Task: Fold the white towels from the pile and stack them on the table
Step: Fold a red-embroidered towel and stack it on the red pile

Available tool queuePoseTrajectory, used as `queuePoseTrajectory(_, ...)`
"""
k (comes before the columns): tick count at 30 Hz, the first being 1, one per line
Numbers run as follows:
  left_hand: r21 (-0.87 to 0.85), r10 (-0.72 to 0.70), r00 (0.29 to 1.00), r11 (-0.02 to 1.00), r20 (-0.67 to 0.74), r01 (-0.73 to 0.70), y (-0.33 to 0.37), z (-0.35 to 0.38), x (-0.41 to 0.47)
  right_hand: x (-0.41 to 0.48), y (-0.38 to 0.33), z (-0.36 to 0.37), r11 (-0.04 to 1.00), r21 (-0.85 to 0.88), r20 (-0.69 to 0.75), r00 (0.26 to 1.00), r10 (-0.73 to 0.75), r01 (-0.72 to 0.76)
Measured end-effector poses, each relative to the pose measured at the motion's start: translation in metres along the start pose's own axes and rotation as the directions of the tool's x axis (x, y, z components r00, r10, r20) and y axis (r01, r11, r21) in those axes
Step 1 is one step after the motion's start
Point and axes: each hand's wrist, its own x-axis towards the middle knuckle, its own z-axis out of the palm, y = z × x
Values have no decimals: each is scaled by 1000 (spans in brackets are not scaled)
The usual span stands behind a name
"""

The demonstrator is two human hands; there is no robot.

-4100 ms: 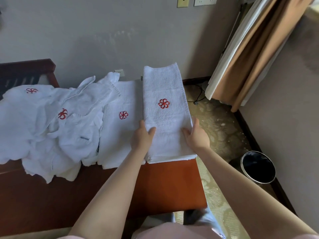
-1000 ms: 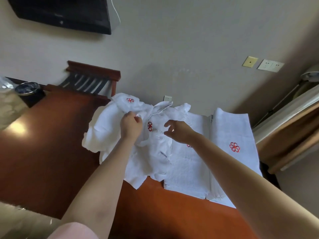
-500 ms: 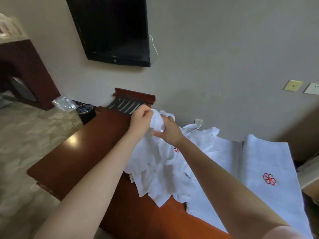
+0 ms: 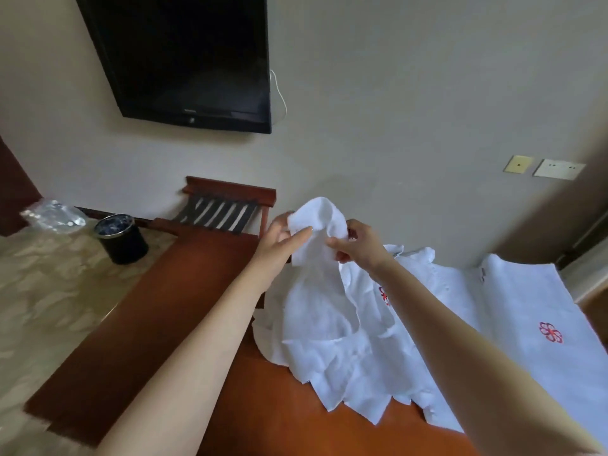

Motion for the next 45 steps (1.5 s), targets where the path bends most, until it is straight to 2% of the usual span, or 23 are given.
queuePoseTrajectory(2, -26, -14, 999, 1000, 35, 15, -2, 0, 7, 2, -4, 12, 999, 48, -14, 1000, 11, -11)
queuePoseTrajectory(6, 55, -22, 996, 998, 81, 18, -6, -17, 17, 23, -17, 35, 992, 121, -51, 998, -25, 31)
queuePoseTrajectory(11, 224, -53, 992, 974, 113, 26, -9, -56, 33, 47, -53, 75, 973, 203, -174, 982, -77, 113)
queuePoseTrajectory(14, 242, -8, 998, 970, 65, -8, -6, -78, 51, 60, -83, 109, 968, 196, -239, 965, -111, 160)
queuePoseTrajectory(17, 154, 62, 992, 987, -109, -45, -15, -109, 70, 72, -108, 144, 960, 202, -269, 954, -133, 191)
queuePoseTrajectory(21, 110, 58, 995, 993, -78, -49, -44, -176, 85, 84, -103, 204, 967, 203, -287, 954, -92, 154)
queuePoseTrajectory(24, 107, -47, 993, 993, -106, 58, -68, -229, 84, 85, -80, 250, 988, 153, -233, 971, 50, -14)
queuePoseTrajectory(27, 111, -96, 986, 988, -138, 112, -84, -269, 83, 85, -56, 278, 991, 78, -157, 981, 117, -105)
queuePoseTrajectory(30, 203, -88, 982, 972, -165, 121, -93, -299, 86, 84, -24, 305, 985, -7, 40, 984, 171, -171)
queuePoseTrajectory(33, 288, -107, 966, 942, -234, 173, -99, -319, 84, 72, 10, 332, 951, -182, 334, 894, 298, -249)
queuePoseTrajectory(35, 384, -104, 970, 905, -221, 184, -94, -329, 84, 61, 25, 352, 933, -273, 414, 846, 335, -236)
queuePoseTrajectory(37, 408, -91, 974, 897, -209, 171, -85, -340, 90, 53, 36, 371, 906, -341, 380, 845, 376, -250)
queuePoseTrajectory(40, 440, -55, 978, 887, -199, 140, -72, -365, 100, 58, 38, 392, 845, -456, 217, 886, 410, -280)
queuePoseTrajectory(45, 573, 47, 992, 819, -116, 28, -86, -420, 129, 90, 16, 418, 862, -411, 79, 931, 357, -296)
